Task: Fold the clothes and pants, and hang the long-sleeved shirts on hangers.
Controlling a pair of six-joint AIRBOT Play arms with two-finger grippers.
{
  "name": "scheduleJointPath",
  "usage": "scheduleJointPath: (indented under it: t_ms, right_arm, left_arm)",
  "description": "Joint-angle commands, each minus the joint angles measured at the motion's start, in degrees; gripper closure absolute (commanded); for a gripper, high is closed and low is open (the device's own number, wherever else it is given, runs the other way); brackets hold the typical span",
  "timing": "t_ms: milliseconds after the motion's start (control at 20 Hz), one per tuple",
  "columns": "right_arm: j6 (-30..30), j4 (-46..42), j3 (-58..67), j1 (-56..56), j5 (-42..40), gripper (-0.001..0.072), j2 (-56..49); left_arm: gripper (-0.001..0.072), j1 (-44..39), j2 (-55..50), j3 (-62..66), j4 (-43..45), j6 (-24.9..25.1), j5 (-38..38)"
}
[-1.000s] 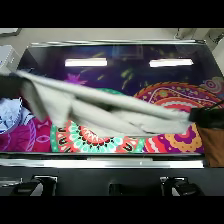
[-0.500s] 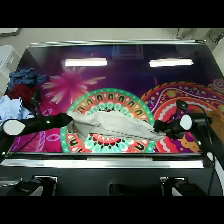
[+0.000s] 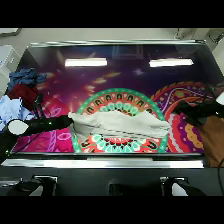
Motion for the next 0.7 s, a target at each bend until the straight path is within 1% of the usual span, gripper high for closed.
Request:
scheduleJointPath:
  t_ms: [0,100,200,250,400,450,500,550,600,650]
  right_arm:
    - [-7.04,4.13,-7.82,-4.98,7.32,0.003,-0.44]
    - [-7.43,9.46,-16.13,-5.01,0.0,0.0025,-0.44]
    - [-7.45,15.72,-21.31,-4.98,-7.21,0.0025,-0.44]
    - [-7.72,17.49,-22.86,-4.98,-9.51,0.0027,-0.44]
    - [-7.78,17.7,-25.18,-2.73,-15.58,0.0034,-0.46]
    - [-7.76,17.68,-25.31,-1.29,-17.2,0.0054,-0.61]
    - [-7.3,17.64,-25.35,0.31,-18.6,0.0251,-0.76]
    - [-7.08,17.73,-25.31,1.42,-20.33,0.059,-0.79]
    - [-6.71,18.1,-24.55,1.57,-20.15,0.0674,-0.79]
    - [-7.13,18.05,-22.51,1.55,-18.67,0.0675,-0.55]
  left_arm:
    - [0.0665,0.09,-0.07,-0.04,0.02,0.0,-0.24]
    - [0.0664,0.09,-0.04,-0.04,0.0,0.0,-0.74]
    - [0.0665,0.09,-0.04,-0.04,0.0,-0.02,-1.66]
    - [0.0665,0.09,-0.04,-0.04,0.0,0.0,-2.03]
    - [0.0664,0.09,-0.04,-0.02,0.0,0.0,-1.95]
    - [0.0665,0.09,-0.04,-0.04,0.0,0.0,-1.95]
    - [0.0664,0.09,-0.04,-0.02,0.0,0.0,-1.95]
    - [0.0664,0.09,-0.04,-0.02,0.02,0.04,-1.92]
    - [0.0665,0.11,-0.02,0.02,0.02,0.68,-1.92]
    - [0.0665,0.11,-0.02,0.61,0.35,1.6,-1.97]
